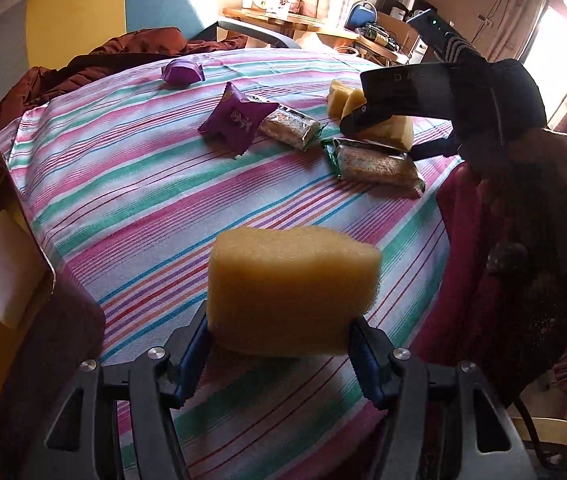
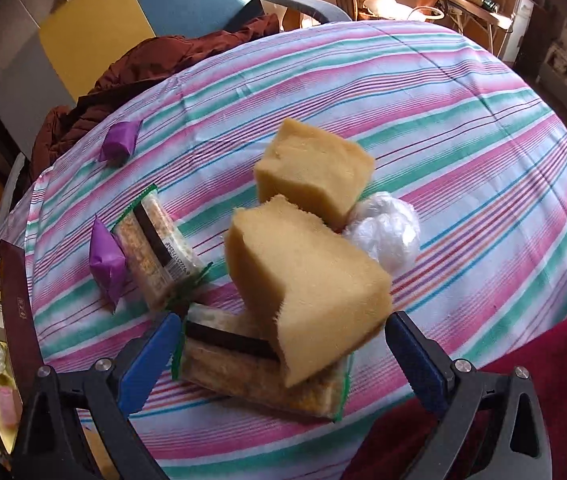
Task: Organize objects
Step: 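Grasp the yellow sponge with the left gripper and lift it, then grasp the cracker packet with the right gripper while the left gripper holds the sponge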
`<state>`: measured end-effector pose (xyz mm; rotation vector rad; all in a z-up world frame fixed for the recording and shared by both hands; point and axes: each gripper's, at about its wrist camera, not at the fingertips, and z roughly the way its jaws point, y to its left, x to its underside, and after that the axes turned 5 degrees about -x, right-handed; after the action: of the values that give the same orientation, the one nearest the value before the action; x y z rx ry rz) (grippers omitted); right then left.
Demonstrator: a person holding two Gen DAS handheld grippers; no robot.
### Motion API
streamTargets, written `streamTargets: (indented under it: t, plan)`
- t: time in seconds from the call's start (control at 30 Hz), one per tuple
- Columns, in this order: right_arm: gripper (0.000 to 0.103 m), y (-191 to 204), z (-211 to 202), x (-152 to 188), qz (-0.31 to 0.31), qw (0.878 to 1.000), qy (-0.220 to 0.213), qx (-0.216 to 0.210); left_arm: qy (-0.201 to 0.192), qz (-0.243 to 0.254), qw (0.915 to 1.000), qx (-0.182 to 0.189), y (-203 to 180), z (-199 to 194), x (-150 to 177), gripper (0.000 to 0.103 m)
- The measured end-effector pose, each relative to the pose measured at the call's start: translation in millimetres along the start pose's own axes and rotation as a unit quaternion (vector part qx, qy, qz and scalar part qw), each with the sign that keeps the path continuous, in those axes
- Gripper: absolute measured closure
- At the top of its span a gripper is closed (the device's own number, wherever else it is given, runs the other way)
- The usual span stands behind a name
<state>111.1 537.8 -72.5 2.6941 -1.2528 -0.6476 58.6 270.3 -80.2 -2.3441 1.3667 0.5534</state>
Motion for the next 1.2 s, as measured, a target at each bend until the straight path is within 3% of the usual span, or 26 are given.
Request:
streamTargets:
  t: [0.13, 0.4, 0.57, 0.67, 0.8, 0.87, 1.0, 1.07, 1.13, 1.2]
  plan:
    - [0.0, 6, 17, 9, 0.011, 0.996, 0.063, -0.058, 0.0, -0.003, 1.0, 0.002, 4, -2, 5, 0.04]
    - [0.0, 49, 9, 55, -0.043, 0.981, 0.112, -0.151, -0.001, -0.011, 0.9999, -0.003, 12, -11, 13, 0.04]
    - [0.0, 73, -6, 54, -0.116, 0.988, 0.065, -0.081, -0.001, -0.024, 0.9997, -0.002, 18, -12, 16, 0.04]
    - [0.001, 85, -5, 50, -0.175, 0.983, 0.049, -0.02, -0.001, -0.02, 0.9998, -0.008, 16, -12, 17, 0.039]
    - [0.018, 91, 16, 47, -0.207, 0.977, 0.054, 0.018, -0.001, -0.022, 0.9997, -0.008, 17, -12, 17, 0.038]
    - [0.029, 90, 29, 47, -0.21, 0.975, 0.064, 0.024, -0.001, -0.02, 0.9997, -0.01, 16, -11, 17, 0.038]
    - [0.033, 87, 31, 46, -0.217, 0.975, 0.057, 0.012, -0.006, -0.015, 0.9997, -0.017, 13, -11, 17, 0.039]
    - [0.039, 87, 30, 45, -0.221, 0.974, 0.051, 0.009, -0.009, -0.018, 0.9996, -0.017, 14, -12, 17, 0.041]
    - [0.052, 87, 27, 43, -0.222, 0.974, 0.045, 0.004, -0.011, -0.02, 0.9996, -0.018, 14, -14, 17, 0.041]
    - [0.052, 86, 26, 42, -0.219, 0.975, 0.043, 0.001, -0.015, -0.018, 0.9995, -0.022, 14, -17, 17, 0.041]
